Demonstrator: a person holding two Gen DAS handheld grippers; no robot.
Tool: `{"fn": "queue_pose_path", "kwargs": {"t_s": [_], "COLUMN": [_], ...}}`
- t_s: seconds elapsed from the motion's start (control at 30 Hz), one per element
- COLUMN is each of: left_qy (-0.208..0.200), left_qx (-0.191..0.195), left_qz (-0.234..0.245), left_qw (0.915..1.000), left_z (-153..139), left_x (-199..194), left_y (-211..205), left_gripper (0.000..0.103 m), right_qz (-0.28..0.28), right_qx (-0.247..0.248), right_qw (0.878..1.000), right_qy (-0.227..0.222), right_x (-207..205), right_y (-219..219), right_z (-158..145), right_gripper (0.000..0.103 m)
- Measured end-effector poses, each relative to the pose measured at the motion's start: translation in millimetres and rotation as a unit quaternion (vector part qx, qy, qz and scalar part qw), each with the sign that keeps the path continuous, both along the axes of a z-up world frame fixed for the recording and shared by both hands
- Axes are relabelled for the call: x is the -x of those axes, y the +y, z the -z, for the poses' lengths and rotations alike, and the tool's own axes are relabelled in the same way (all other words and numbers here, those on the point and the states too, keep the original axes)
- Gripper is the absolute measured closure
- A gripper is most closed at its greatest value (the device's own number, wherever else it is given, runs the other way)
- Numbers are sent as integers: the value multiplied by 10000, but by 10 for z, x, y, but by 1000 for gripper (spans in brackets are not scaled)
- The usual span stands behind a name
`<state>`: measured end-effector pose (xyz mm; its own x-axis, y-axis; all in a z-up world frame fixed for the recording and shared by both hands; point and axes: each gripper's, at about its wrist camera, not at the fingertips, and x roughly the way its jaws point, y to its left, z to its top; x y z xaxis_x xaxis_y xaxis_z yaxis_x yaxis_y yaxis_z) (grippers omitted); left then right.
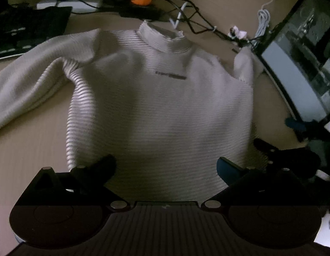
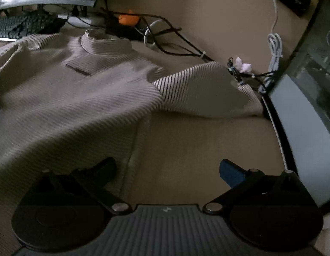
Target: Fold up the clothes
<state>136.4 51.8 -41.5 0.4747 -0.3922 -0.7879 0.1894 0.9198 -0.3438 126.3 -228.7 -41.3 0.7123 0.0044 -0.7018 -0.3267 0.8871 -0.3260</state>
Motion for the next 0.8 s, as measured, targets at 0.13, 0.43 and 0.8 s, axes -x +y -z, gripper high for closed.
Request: {"fn": "queue_pose_path", "kwargs": {"t_s": [0.13,0.43,0.8], "left_qy": [-97,-209,72], "left_qx": [130,1654,1916], "left_qz": [52,-1815,-3880], "left_qw": [9999,9692,9015], "left_z": [11,-129,178], "left_x": [232,304,166], "left_y": [62,1098,1890], "left_gripper": [0,0,23], "right_qz": [158,496,260], "right_qx": [93,-1283,-1705], "right_qw": [9998,9892,9844], "right_qy": [15,497,338], "right_x": [193,0,-130], "right_y": [-28,-35,277], "right_z": [5,-516,-785], "right_gripper": [0,0,0]}}
